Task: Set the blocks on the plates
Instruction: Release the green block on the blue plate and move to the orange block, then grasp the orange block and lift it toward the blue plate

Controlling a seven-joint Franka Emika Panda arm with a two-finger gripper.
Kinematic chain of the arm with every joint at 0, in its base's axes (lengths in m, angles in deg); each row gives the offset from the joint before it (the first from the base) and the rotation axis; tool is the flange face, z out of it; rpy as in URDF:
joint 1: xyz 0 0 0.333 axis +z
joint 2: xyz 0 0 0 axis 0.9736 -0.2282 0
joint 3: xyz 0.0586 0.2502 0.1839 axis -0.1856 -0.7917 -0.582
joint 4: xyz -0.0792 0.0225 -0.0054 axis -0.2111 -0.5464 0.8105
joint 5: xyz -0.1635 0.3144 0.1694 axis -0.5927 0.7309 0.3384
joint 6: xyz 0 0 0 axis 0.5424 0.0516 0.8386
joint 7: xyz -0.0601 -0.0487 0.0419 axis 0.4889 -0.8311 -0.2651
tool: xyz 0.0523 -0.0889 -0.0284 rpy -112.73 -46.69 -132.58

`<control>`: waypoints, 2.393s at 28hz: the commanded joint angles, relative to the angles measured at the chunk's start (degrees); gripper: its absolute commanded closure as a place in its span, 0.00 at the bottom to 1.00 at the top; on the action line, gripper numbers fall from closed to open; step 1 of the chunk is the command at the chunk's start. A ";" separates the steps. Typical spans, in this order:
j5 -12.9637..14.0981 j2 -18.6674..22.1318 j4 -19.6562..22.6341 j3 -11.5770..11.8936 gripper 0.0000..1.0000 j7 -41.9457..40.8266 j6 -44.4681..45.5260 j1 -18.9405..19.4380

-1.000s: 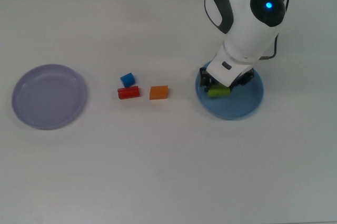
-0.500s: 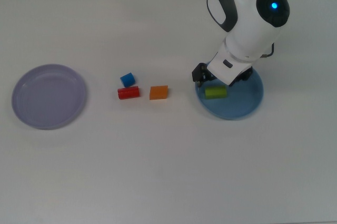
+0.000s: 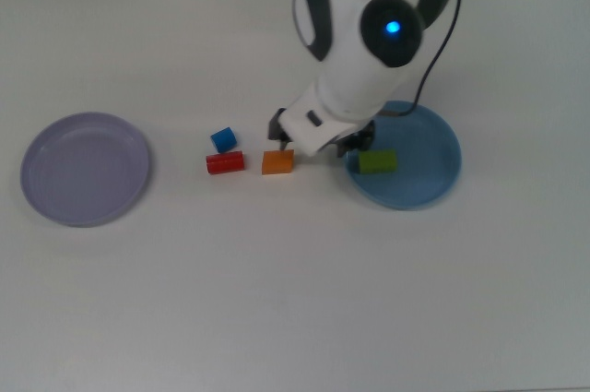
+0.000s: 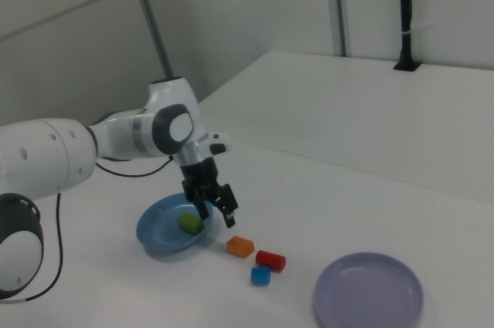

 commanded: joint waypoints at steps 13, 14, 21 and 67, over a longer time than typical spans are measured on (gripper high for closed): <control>-0.07 -2.18 0.74 -0.02 0.00 -4.04 1.11 -3.15; -0.07 -2.18 0.74 -0.02 0.00 -4.04 1.11 -3.15; -0.07 -2.35 1.27 -0.02 0.06 -4.13 1.11 -3.15; 0.29 1.25 -0.67 -7.05 0.97 -6.33 3.92 4.22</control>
